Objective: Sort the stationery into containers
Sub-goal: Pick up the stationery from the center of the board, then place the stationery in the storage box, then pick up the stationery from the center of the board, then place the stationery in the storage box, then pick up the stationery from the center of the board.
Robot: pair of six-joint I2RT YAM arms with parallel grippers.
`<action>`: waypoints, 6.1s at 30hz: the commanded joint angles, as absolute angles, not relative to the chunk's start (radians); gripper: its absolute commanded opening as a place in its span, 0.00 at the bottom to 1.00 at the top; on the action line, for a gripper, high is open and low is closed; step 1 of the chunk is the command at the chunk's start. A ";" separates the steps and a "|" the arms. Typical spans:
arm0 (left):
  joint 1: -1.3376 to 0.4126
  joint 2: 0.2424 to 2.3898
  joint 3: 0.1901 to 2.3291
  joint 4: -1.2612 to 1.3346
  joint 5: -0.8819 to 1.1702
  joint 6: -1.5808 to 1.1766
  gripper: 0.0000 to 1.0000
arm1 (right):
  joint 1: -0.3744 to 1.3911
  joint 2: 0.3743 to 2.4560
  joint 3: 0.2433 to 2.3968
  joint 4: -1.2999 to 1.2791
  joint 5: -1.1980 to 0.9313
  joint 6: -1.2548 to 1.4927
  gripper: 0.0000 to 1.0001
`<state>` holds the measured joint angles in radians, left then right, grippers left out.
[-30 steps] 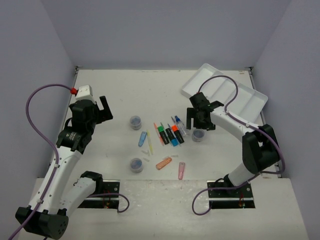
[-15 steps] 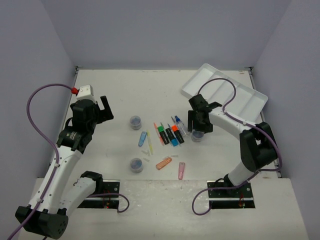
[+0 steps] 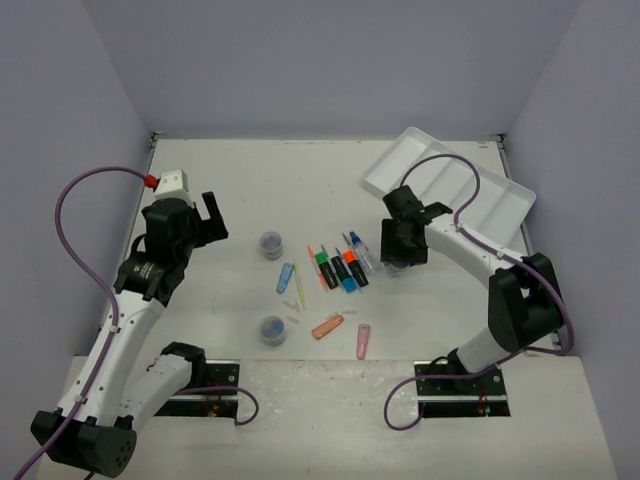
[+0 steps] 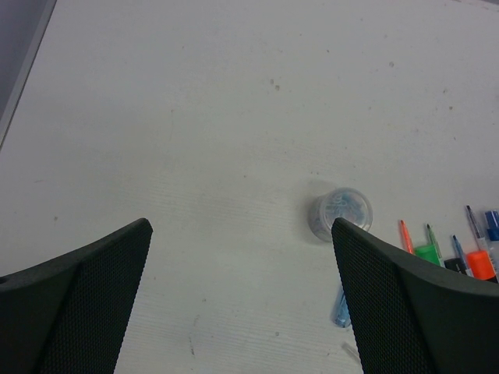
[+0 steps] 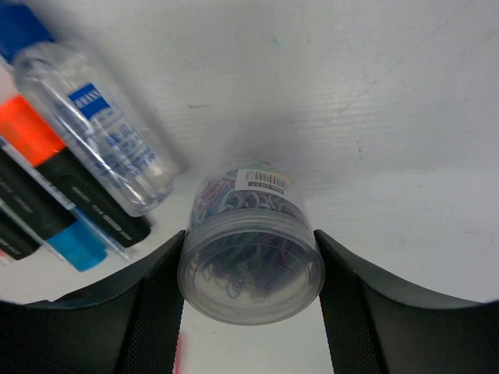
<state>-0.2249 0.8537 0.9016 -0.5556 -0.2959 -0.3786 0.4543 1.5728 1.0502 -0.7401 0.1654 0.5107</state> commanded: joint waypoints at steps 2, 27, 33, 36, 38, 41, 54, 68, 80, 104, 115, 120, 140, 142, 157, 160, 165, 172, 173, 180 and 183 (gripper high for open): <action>-0.232 0.850 0.910 -0.512 -0.290 -0.364 1.00 | 0.322 1.547 1.329 -0.772 0.150 0.437 0.22; -0.233 0.838 0.884 -0.495 -0.245 -0.357 1.00 | 0.029 2.453 2.439 -0.683 0.206 0.300 0.25; -0.233 0.839 0.885 -0.495 -0.244 -0.356 1.00 | 0.023 2.502 2.466 -0.678 0.231 0.224 0.40; -0.233 0.836 0.885 -0.496 -0.247 -0.356 1.00 | 0.022 2.492 2.448 -0.672 0.232 0.216 0.49; -0.233 0.835 0.887 -0.497 -0.249 -0.356 1.00 | 0.023 2.488 2.442 -0.669 0.219 0.213 0.64; -0.233 0.832 0.884 -0.497 -0.249 -0.356 1.00 | 0.023 2.489 2.451 -0.673 0.211 0.206 0.79; -0.209 0.834 0.922 -0.565 -0.419 -0.420 1.00 | 0.295 2.117 2.121 -0.566 0.082 0.153 0.99; -0.147 0.776 0.959 -0.656 -0.649 -0.570 1.00 | 0.898 2.397 2.355 -0.710 0.127 0.251 0.99; -0.148 0.784 0.939 -0.607 -0.515 -0.505 1.00 | 0.915 2.399 2.168 -0.702 0.157 0.279 0.89; -0.150 0.788 0.922 -0.577 -0.438 -0.470 1.00 | 0.892 2.202 2.068 -0.630 0.240 0.316 0.33; -0.153 0.802 0.915 -0.558 -0.399 -0.455 1.00 | 0.265 2.064 1.946 -0.703 0.263 0.346 0.30; -0.153 0.818 0.910 -0.545 -0.363 -0.444 1.00 | 0.118 2.219 2.146 -0.731 0.215 0.286 0.25; -0.155 0.810 0.899 -0.528 -0.329 -0.423 1.00 | 0.083 2.386 2.279 -0.773 0.167 0.213 0.56; -0.155 0.810 0.897 -0.528 -0.325 -0.422 1.00 | 0.083 2.379 2.275 -0.776 0.188 0.215 0.56; -0.155 0.807 0.899 -0.532 -0.350 -0.421 1.00 | 0.122 2.257 2.238 -0.810 0.179 0.215 0.87; -0.153 0.819 0.912 -0.559 -0.419 -0.442 1.00 | 0.246 2.092 2.068 -0.770 0.188 0.220 0.86; -0.124 0.809 0.957 -0.646 -0.616 -0.561 1.00 | 0.600 1.776 1.661 -0.579 0.169 0.268 0.87; -0.101 0.766 1.000 -0.763 -0.782 -0.692 1.00 | 1.036 1.765 1.498 -0.487 0.271 0.387 0.99; -0.098 0.761 1.003 -0.778 -0.794 -0.703 1.00 | 1.073 1.779 1.501 -0.504 0.264 0.398 0.99; -0.095 0.741 0.985 -0.741 -0.743 -0.667 1.00 | 1.258 1.887 1.537 -0.577 0.244 0.438 0.95; -0.095 0.741 0.979 -0.724 -0.726 -0.649 1.00 | 1.291 1.919 1.534 -0.613 0.256 0.469 0.94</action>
<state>-0.1043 0.7437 0.9665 -0.7512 -0.7211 -0.6579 1.2466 1.8874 1.5154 -0.5603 0.2194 0.4035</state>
